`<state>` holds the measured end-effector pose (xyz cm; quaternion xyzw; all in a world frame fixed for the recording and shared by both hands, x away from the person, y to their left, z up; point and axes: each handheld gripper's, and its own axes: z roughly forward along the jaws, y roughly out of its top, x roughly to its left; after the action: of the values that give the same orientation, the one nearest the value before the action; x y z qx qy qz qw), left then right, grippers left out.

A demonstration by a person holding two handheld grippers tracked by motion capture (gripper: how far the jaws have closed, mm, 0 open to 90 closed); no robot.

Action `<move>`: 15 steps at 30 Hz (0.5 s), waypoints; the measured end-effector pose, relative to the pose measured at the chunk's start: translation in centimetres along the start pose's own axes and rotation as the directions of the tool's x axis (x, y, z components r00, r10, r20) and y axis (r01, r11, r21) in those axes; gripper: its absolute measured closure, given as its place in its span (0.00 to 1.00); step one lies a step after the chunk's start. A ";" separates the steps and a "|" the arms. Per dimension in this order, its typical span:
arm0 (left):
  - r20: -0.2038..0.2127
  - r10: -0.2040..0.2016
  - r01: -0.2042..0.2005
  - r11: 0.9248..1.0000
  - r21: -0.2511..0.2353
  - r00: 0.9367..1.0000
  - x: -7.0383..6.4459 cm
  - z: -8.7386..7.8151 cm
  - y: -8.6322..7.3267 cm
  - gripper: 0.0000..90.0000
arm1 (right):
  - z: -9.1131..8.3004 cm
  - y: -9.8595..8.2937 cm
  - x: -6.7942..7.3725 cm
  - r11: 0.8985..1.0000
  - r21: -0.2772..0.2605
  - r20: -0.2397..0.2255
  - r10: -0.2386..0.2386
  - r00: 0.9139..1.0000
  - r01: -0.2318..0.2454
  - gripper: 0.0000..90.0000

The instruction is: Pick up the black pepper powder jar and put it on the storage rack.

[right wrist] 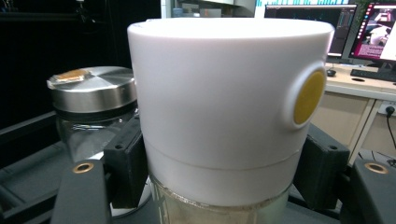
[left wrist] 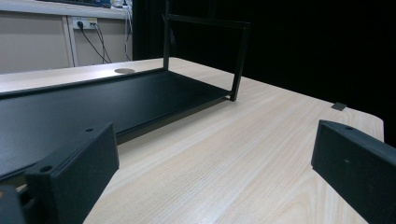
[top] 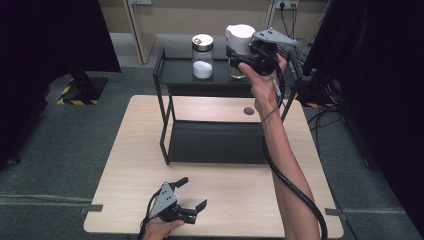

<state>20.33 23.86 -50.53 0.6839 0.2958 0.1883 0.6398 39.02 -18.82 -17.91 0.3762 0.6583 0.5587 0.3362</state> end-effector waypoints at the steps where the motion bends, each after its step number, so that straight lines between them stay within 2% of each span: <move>1: 0.000 0.000 0.000 1.000 -0.001 1.000 0.0 0.0 0.0 0.00 | 0.2 0.0 0.0 1.000 0.003 0.001 0.000 1.000 0.000 0.34; 15: 0.000 -0.004 0.004 1.000 -0.006 1.000 0.0 0.0 0.0 0.00 | 1.4 -0.7 -0.1 1.000 0.010 0.017 0.005 1.000 -0.005 0.34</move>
<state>20.31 23.90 -50.56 0.6814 0.2967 0.1879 0.6421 40.17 -18.32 -18.80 0.3841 0.6573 0.5530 0.3384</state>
